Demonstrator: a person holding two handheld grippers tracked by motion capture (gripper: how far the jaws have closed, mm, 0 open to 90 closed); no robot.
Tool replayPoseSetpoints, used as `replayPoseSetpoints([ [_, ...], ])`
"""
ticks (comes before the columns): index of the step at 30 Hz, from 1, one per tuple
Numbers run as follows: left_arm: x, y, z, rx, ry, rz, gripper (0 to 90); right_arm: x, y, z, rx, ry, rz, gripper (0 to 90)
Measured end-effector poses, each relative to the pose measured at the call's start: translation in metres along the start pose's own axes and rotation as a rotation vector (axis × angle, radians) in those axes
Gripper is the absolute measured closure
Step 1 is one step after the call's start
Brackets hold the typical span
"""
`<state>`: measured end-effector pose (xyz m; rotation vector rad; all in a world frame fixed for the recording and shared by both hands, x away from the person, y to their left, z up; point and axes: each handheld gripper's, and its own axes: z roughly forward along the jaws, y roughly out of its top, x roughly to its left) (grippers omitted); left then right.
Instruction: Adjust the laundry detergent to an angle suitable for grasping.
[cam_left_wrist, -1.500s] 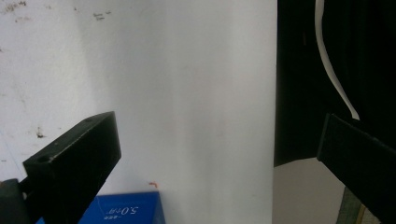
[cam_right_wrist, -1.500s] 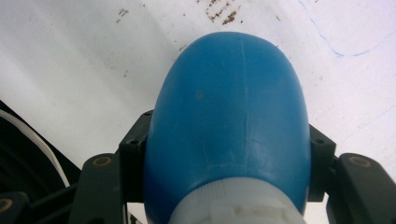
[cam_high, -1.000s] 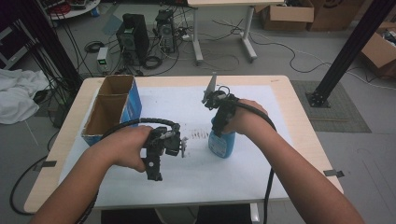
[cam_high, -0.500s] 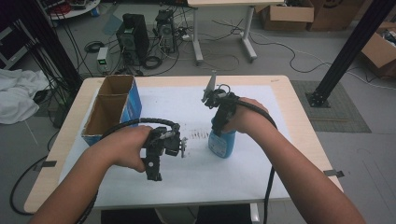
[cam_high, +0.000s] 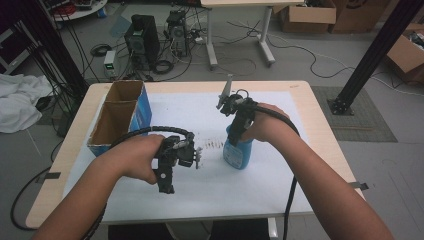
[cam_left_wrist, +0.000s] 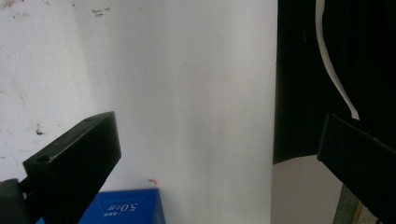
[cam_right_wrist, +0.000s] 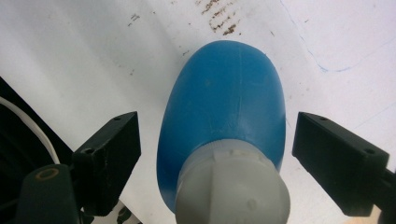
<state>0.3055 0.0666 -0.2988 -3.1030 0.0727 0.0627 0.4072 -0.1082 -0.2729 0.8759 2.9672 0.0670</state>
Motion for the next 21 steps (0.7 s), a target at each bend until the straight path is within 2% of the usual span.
replayPoseSetpoints([
  [6,0.001,0.001,0.0,0.002,0.0,-0.003,0.1,-0.001,-0.001,-0.004,-0.007,-0.003,-0.001,12.9],
  [10,0.001,0.001,0.001,0.003,-0.004,-0.007,0.1,-0.001,0.0,-0.005,-0.005,-0.018,-0.023,6.2],
  [12,0.001,0.001,0.001,0.001,-0.003,-0.001,0.1,-0.001,0.0,-0.006,-0.006,-0.028,-0.024,5.8],
  [21,0.003,0.001,0.001,0.003,-0.006,-0.002,0.1,-0.002,-0.001,-0.012,-0.024,-0.015,-0.051,0.2],
])
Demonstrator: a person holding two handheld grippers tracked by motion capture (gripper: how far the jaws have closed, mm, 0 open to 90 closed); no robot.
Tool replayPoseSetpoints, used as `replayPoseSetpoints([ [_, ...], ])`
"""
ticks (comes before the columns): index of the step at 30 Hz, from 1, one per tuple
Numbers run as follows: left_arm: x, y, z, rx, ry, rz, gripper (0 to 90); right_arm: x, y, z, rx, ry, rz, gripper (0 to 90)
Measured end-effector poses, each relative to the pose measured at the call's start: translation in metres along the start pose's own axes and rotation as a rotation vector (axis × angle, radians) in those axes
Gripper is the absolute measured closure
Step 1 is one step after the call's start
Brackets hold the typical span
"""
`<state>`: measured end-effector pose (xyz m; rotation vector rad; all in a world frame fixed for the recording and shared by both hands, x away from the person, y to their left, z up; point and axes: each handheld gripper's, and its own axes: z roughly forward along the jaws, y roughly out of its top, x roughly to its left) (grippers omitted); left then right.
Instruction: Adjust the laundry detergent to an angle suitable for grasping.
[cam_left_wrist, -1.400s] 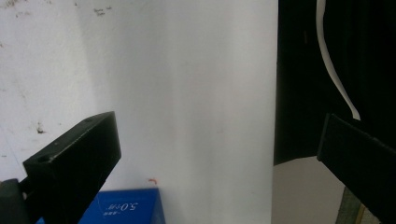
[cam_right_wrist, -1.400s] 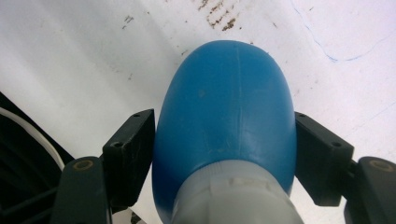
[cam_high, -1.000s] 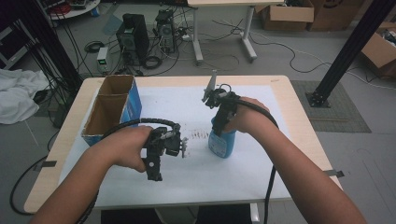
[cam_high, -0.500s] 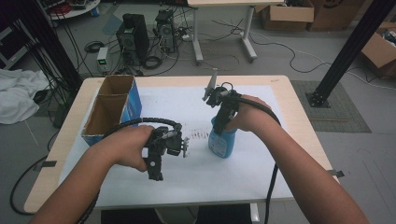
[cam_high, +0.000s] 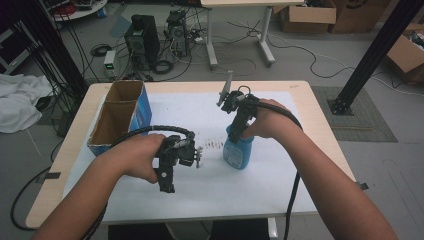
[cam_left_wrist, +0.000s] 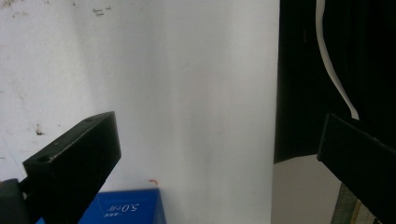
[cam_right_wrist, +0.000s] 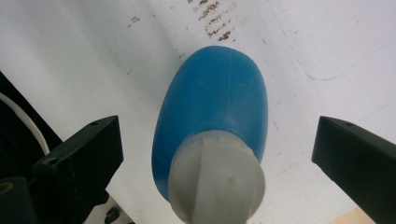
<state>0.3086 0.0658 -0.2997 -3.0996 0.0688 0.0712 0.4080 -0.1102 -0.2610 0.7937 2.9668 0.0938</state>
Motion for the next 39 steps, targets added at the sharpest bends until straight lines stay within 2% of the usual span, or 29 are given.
replayPoseSetpoints([
  [2,0.0,0.0,0.0,-0.003,0.0,-0.001,0.1,0.0,-0.001,-0.003,-0.023,0.012,-0.021,0.0],
  [3,0.0,0.0,0.0,-0.003,-0.001,-0.001,0.1,-0.002,-0.001,-0.008,-0.043,0.022,-0.051,0.0],
  [5,0.001,0.0,0.001,-0.003,-0.001,0.0,0.1,-0.002,-0.002,-0.01,-0.048,0.027,-0.06,0.0],
  [8,0.001,0.0,0.001,0.001,-0.002,-0.001,0.1,-0.004,-0.003,-0.017,-0.04,0.026,-0.09,0.0],
  [12,0.002,0.0,0.0,0.002,-0.004,-0.003,0.1,-0.005,-0.004,-0.027,-0.054,0.031,-0.141,0.0],
  [17,0.003,0.0,-0.001,-0.003,-0.002,-0.005,0.1,-0.007,-0.006,-0.039,-0.055,0.026,-0.229,0.0],
  [23,0.004,0.0,0.0,-0.006,-0.003,-0.005,0.1,-0.019,-0.005,-0.05,-0.054,0.037,-0.299,0.0],
  [26,0.004,-0.001,-0.001,-0.009,0.0,-0.007,0.1,-0.029,-0.001,-0.057,-0.058,0.018,-0.294,0.0],
  [30,0.005,-0.003,-0.002,-0.011,0.001,-0.014,0.1,-0.039,0.005,-0.059,-0.064,0.021,-0.296,0.0],
  [35,0.005,-0.005,-0.003,-0.013,0.0,-0.017,0.0,-0.045,0.012,-0.057,-0.073,0.032,-0.336,0.0],
  [39,0.005,-0.007,-0.003,-0.015,-0.003,-0.017,0.0,-0.048,0.014,-0.054,-0.073,0.009,-0.368,0.0],
])
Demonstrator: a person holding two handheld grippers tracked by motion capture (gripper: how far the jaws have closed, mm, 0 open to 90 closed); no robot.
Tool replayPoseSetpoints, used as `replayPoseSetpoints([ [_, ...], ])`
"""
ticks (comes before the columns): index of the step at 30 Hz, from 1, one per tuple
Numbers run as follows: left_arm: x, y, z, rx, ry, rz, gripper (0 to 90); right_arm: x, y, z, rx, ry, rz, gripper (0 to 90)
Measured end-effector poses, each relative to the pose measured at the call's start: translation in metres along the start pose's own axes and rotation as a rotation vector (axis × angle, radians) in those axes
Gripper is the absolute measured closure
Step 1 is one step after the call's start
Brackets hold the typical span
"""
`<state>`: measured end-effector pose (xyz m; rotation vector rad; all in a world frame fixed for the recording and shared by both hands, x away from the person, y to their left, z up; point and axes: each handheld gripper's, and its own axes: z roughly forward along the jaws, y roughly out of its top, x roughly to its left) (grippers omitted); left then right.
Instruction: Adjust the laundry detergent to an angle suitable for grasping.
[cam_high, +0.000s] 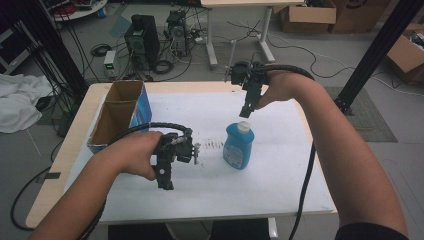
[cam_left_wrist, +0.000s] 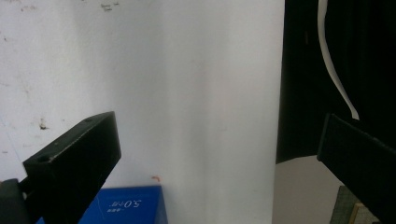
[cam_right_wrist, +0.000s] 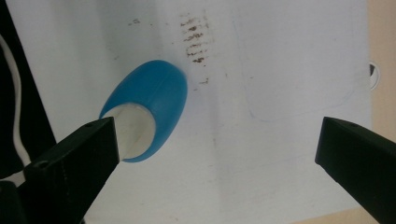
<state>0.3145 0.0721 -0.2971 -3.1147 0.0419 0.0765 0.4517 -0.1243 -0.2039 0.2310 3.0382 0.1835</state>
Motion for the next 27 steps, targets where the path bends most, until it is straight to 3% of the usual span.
replayPoseSetpoints([
  [8,0.003,0.0,-0.001,0.003,-0.001,-0.006,0.1,-0.013,-0.003,0.001,0.005,-0.001,0.017,0.0],
  [23,0.005,-0.001,-0.002,0.0,-0.002,-0.007,0.0,-0.019,0.003,0.005,0.023,0.007,0.01,0.0],
  [27,0.006,-0.002,-0.003,0.01,-0.002,-0.015,0.1,-0.022,0.003,0.002,0.023,-0.01,0.013,0.0],
])
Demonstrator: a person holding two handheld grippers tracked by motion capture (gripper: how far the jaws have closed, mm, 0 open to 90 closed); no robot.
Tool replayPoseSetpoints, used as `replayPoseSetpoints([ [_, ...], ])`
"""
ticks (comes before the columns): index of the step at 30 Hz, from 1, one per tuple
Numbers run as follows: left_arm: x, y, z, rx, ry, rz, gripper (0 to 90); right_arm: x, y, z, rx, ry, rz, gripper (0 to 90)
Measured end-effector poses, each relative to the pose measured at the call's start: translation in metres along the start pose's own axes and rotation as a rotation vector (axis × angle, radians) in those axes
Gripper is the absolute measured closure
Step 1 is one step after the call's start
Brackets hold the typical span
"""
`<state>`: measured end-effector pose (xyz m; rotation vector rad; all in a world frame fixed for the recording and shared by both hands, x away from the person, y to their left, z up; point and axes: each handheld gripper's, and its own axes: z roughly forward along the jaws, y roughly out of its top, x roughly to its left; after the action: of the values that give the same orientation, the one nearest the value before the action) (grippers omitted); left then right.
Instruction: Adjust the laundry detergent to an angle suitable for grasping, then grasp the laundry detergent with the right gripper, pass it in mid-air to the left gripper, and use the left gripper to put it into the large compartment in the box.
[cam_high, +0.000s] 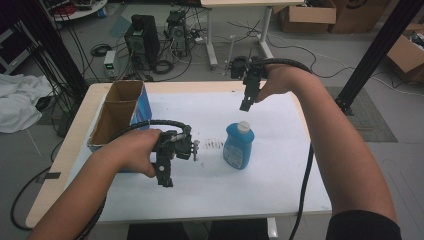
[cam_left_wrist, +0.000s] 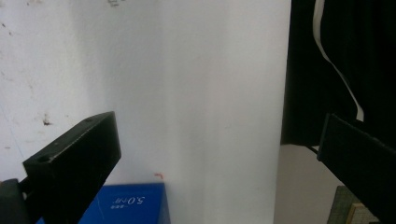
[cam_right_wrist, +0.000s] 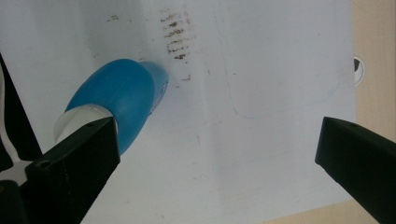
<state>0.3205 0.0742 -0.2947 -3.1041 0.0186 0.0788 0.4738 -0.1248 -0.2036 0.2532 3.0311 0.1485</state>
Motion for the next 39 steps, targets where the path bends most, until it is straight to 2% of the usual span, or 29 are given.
replayPoseSetpoints([
  [8,-0.002,0.0,-0.009,-0.013,0.01,-0.005,0.1,-0.004,-0.005,-0.009,-0.018,-0.008,0.01,0.0],
  [15,-0.003,0.003,-0.008,-0.016,0.008,0.002,0.1,-0.004,-0.01,-0.005,0.002,-0.008,0.017,0.0],
  [21,-0.006,-0.001,-0.009,-0.017,0.018,-0.009,0.1,0.001,-0.011,-0.001,-0.027,-0.002,0.02,0.0],
  [26,-0.01,-0.005,-0.01,-0.023,0.02,-0.007,0.1,0.007,-0.01,-0.001,-0.126,-0.014,0.016,0.0],
  [29,-0.011,-0.006,-0.01,-0.02,0.022,-0.005,0.1,0.007,-0.01,-0.001,-0.212,-0.024,0.028,0.0],
  [32,-0.012,-0.006,-0.011,-0.026,0.025,-0.001,0.1,0.007,-0.013,-0.001,-0.327,-0.042,0.071,0.0],
  [33,-0.013,-0.006,-0.012,-0.026,0.027,0.0,0.0,0.007,-0.015,-0.002,-0.374,-0.068,0.097,0.0],
  [36,-0.014,-0.005,-0.011,-0.029,0.029,-0.001,0.1,0.004,-0.024,-0.001,-0.534,-0.098,0.179,0.0],
  [39,-0.015,-0.005,-0.011,-0.027,0.028,0.004,0.1,0.002,-0.034,-0.001,-0.66,-0.152,0.254,0.0],
])
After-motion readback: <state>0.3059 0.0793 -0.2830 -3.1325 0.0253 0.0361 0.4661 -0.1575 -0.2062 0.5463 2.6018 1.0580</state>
